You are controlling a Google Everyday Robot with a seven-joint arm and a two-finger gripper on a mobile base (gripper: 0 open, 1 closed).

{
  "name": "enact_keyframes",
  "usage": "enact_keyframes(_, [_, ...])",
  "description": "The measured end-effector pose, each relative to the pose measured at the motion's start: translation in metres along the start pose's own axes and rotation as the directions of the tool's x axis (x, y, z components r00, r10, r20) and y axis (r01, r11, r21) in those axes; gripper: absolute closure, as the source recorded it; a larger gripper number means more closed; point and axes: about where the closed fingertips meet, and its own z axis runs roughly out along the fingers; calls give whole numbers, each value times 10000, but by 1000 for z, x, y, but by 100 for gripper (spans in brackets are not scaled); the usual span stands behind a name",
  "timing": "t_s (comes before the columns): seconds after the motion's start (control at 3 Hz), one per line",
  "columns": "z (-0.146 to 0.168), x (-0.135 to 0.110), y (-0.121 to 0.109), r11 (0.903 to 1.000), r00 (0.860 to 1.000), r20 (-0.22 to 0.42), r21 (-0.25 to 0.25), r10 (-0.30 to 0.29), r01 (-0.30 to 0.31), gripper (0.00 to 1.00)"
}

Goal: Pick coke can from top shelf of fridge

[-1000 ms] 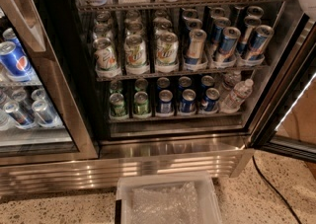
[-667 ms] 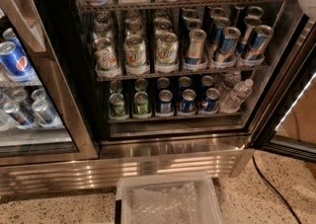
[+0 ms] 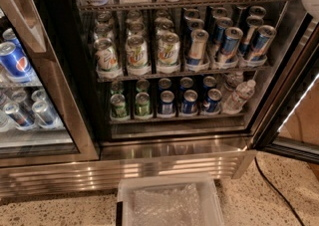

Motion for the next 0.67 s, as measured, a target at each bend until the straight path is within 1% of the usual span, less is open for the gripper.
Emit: enact_keyframes(0.67, [-3, 2, -4, 10000, 10000, -48, 5, 55, -55, 100])
